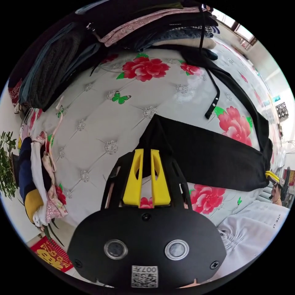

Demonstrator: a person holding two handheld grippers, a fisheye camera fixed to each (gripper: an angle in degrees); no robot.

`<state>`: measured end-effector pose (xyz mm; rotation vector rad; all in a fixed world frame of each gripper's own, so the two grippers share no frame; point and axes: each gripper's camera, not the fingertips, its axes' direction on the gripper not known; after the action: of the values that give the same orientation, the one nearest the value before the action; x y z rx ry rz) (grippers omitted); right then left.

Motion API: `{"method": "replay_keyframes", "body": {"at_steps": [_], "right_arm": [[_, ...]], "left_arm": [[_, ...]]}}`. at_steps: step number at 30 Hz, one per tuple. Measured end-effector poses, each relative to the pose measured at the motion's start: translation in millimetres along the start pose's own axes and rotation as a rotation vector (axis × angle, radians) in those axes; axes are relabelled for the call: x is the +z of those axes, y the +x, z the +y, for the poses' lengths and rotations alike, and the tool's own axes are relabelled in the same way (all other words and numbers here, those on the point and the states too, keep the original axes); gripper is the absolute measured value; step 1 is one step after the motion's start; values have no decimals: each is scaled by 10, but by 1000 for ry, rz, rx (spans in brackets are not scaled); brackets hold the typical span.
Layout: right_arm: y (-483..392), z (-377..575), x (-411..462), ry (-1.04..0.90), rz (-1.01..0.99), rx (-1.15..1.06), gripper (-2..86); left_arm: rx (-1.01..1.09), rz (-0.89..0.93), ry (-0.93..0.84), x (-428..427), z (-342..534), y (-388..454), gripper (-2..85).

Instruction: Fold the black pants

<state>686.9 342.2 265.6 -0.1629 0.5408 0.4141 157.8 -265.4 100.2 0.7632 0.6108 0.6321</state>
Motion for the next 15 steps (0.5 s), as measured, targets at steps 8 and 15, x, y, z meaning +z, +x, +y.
{"method": "replay_keyframes", "body": {"at_steps": [8, 15], "right_arm": [[180, 778, -185, -125, 157, 75, 6], [-156, 150, -421, 131, 101, 23, 18]], "left_arm": [[-237, -47, 82, -460, 19, -805, -7], [-49, 70, 166, -384, -17, -249, 25]]}}
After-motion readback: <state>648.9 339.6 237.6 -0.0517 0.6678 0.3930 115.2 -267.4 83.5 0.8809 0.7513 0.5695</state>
